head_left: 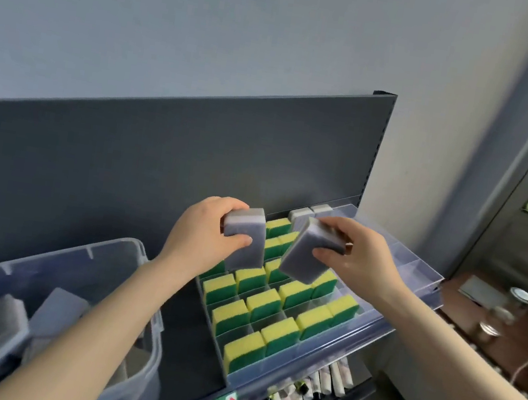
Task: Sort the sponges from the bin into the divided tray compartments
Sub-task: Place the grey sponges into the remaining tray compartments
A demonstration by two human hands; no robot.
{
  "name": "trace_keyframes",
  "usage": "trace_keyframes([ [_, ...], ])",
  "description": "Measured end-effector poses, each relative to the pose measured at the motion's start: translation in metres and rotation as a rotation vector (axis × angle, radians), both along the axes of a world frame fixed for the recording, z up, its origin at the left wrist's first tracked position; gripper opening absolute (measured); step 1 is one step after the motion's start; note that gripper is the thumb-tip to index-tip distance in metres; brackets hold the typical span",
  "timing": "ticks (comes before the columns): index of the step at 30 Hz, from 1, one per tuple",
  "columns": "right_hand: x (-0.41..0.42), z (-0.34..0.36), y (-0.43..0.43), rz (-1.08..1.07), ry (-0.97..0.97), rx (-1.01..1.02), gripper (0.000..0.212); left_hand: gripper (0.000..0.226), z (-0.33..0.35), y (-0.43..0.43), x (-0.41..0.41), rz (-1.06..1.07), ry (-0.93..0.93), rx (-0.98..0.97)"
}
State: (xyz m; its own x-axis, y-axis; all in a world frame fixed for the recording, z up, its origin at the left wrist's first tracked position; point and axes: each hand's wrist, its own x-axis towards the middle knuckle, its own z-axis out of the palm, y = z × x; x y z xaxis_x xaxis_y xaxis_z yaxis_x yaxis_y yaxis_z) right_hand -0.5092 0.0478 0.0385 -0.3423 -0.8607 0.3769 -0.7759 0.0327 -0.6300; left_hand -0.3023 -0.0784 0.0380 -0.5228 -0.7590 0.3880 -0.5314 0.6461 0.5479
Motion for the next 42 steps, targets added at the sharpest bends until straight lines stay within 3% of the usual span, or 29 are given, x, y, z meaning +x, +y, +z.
trace_keyframes([
  [11,-0.086,-0.023,0.01,-0.006,-0.069,-0.002,0.039,0.042,-0.006,0.012,-0.079,0.04,-0.034,0.015],
  [25,-0.168,-0.015,-0.044,-0.088,-0.048,0.029,0.038,0.037,-0.013,-0.055,-0.164,0.019,-0.02,0.014],
  [42,-0.238,-0.034,-0.163,0.168,-0.024,0.134,0.041,0.032,-0.036,-0.111,-0.211,0.174,-0.097,0.115],
])
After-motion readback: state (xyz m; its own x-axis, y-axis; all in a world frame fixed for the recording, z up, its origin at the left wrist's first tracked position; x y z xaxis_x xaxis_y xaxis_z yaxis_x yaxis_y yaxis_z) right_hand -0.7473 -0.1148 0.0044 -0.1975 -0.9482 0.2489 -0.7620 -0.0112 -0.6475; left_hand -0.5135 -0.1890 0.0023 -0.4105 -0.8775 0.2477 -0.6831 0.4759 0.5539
